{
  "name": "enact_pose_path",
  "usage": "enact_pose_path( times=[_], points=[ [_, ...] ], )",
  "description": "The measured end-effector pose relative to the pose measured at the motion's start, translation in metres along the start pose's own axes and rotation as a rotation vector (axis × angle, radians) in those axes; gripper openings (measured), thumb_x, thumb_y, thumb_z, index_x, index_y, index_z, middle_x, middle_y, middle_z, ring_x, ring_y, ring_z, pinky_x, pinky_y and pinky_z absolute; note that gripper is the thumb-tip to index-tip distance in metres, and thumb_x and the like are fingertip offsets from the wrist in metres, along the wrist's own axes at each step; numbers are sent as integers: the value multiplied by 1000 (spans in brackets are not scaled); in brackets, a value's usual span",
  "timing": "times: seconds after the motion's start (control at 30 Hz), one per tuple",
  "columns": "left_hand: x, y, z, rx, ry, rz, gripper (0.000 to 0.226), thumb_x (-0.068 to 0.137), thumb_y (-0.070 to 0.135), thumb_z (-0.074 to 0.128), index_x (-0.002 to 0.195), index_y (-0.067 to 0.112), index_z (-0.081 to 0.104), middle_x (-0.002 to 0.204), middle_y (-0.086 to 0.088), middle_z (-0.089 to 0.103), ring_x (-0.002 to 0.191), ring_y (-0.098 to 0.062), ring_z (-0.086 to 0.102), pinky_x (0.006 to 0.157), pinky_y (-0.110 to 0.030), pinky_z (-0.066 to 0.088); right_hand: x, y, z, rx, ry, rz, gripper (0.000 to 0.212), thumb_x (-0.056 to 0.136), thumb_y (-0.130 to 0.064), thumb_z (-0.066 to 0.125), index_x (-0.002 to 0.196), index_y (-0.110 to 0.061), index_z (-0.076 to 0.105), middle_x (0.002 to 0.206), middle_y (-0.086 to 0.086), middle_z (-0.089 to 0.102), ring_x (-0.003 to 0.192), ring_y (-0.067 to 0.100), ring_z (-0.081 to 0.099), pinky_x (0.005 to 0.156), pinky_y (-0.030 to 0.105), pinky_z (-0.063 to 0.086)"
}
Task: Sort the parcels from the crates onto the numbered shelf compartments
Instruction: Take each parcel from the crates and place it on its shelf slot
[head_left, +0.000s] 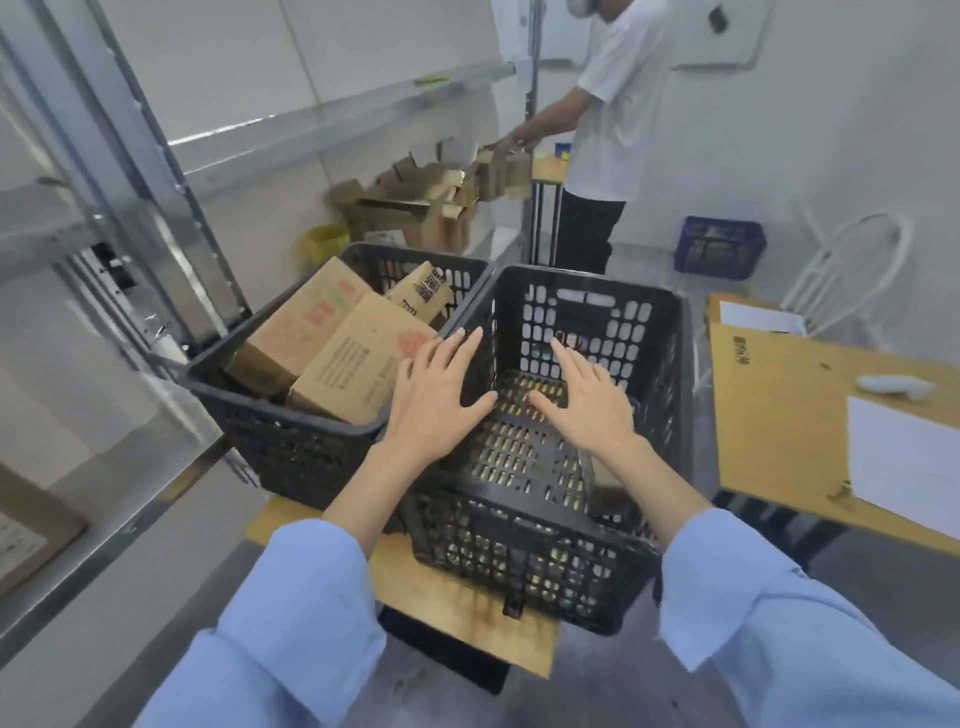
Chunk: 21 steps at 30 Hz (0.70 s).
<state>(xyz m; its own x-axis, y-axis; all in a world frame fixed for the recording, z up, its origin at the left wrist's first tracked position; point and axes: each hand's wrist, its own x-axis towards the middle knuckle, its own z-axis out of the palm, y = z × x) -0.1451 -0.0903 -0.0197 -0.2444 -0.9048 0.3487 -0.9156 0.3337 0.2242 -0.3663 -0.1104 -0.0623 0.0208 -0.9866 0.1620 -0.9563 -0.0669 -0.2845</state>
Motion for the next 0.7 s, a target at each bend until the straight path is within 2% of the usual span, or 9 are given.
enact_pose_path(
  times=[0.2,0.33,0.57,0.7],
  points=[
    [35,16,49,8,-101,62,76,93,58,47,156,35,13,162,5,22,147,-21,17,117,-46,16,6,27,24,82,-59,101,80,95,-66,38,158,-33,2,165,-2,16,149,28,22,117,51,29],
    [58,14,77,9,-154,112,76,92,58,48,156,34,15,161,5,23,147,-20,18,116,-46,16,11,33,37,142,-59,196,80,96,-62,42,159,-32,3,166,-2,12,150,28,18,120,49,24],
    [83,4,136,0,-294,237,77,92,55,49,157,29,16,162,4,22,145,-21,22,113,-40,22,16,45,65,243,-39,418,81,95,-46,56,158,-34,6,165,-4,13,149,26,18,115,50,29],
    [92,-1,167,3,-363,319,77,92,57,45,157,29,13,162,4,20,146,-21,23,111,-40,25,10,59,86,190,-84,500,86,93,-42,61,157,-36,3,165,-7,10,146,25,23,114,49,32]
  ],
)
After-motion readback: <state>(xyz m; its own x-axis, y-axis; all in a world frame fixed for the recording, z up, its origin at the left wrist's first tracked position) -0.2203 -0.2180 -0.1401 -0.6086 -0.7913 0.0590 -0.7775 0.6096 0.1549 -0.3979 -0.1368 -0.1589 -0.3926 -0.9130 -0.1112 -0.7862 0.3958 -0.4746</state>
